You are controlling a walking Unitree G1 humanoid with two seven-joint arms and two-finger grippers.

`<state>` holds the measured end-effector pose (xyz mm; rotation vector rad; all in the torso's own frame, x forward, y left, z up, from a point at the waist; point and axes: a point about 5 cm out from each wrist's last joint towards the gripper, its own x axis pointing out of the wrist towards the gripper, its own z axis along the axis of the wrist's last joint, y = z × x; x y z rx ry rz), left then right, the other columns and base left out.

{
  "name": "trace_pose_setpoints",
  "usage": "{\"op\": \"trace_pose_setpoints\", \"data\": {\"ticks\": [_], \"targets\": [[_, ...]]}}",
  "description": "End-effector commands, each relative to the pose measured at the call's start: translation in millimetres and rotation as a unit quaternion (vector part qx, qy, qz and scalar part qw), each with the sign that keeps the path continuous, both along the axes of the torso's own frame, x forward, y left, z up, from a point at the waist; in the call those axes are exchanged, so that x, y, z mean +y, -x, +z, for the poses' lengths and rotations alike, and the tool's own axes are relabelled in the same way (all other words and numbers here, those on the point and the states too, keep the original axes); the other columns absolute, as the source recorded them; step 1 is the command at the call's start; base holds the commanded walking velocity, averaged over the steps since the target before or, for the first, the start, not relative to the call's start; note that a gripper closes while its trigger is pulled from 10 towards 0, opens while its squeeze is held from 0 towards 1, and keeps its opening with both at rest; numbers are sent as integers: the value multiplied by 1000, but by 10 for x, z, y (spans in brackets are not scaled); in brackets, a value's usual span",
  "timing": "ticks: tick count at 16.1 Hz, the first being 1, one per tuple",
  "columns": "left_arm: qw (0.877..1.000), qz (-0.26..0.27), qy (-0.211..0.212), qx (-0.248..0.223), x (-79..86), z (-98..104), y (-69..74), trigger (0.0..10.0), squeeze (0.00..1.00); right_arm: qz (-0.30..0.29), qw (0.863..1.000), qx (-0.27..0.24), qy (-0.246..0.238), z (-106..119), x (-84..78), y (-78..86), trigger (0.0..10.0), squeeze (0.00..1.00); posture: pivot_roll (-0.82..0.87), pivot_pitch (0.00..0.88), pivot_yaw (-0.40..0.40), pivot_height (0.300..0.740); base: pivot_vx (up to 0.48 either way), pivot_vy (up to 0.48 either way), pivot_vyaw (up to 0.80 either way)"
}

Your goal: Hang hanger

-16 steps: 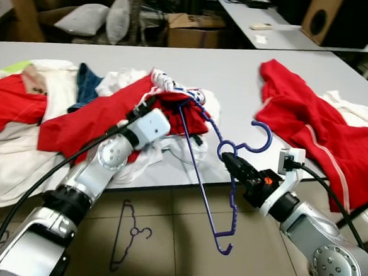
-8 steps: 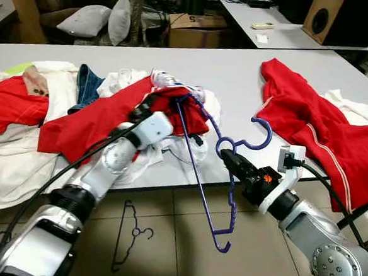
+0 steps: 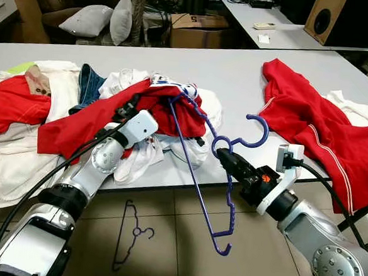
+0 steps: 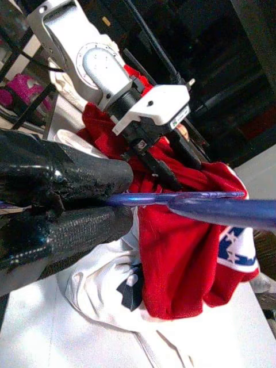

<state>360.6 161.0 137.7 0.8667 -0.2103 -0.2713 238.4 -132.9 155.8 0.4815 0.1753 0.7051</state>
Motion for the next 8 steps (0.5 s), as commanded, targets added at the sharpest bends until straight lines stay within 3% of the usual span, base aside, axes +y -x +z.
{"op": "trace_pose_setpoints", "data": {"ticks": [1, 8], "targets": [[1000, -26, 13, 2, -55, 53, -8, 0, 0, -2, 1000, -6, -1, 35, 1, -6, 10000, 0, -133, 0, 45, 740, 0, 0, 0], [998, -51, 31, 21, 45, 55, 56, 0, 0, -8, 1000, -2, 0, 12, -14, -22, 10000, 0, -118, 0, 38, 740, 0, 0, 0]]}}
